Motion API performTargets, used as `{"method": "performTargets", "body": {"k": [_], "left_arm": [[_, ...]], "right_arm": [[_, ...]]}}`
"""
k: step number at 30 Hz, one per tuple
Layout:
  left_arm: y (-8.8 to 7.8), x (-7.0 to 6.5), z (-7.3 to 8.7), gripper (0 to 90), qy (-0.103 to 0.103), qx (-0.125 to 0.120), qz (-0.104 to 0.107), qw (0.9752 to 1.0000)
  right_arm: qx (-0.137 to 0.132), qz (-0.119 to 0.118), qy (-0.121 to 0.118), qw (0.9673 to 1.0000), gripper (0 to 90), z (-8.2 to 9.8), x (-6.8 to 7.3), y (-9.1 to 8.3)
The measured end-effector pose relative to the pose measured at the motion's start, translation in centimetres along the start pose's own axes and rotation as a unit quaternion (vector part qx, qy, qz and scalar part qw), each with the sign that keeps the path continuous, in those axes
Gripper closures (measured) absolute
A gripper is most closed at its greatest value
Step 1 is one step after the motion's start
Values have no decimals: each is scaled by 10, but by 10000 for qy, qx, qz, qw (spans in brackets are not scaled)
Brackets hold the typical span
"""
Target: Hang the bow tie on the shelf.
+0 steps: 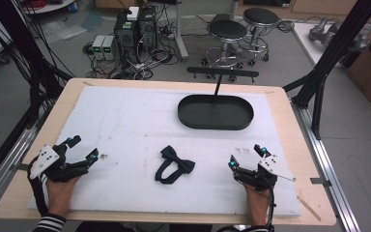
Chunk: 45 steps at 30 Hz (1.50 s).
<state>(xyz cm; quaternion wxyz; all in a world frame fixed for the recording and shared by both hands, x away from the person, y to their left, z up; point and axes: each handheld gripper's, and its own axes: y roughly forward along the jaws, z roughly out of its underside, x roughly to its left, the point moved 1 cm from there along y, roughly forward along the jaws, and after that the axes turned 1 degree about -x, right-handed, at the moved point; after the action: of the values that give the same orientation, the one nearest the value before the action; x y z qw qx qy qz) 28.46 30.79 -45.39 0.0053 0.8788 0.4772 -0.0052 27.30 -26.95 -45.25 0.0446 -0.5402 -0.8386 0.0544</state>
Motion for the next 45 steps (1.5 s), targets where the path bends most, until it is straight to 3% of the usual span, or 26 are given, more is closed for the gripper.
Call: {"method": "performTargets", "body": {"k": [15,26,38,45], "left_arm": [[0,0,0,152,21,8,-3,10000],[0,0,0,152,10,-5,-4,10000],[-1,0,0,152,1,-7,-4,10000],[-1,1,0,152,-4,-12,-10,10000]], "right_arm": [[-9,24,43,10000,35,0,-1,0],[36,-53,-98,9999,35,0,1,1],[229,-108,-45,9997,35,-3,1,4],[347,-415,-226,9983,35,-24,11,6]]}}
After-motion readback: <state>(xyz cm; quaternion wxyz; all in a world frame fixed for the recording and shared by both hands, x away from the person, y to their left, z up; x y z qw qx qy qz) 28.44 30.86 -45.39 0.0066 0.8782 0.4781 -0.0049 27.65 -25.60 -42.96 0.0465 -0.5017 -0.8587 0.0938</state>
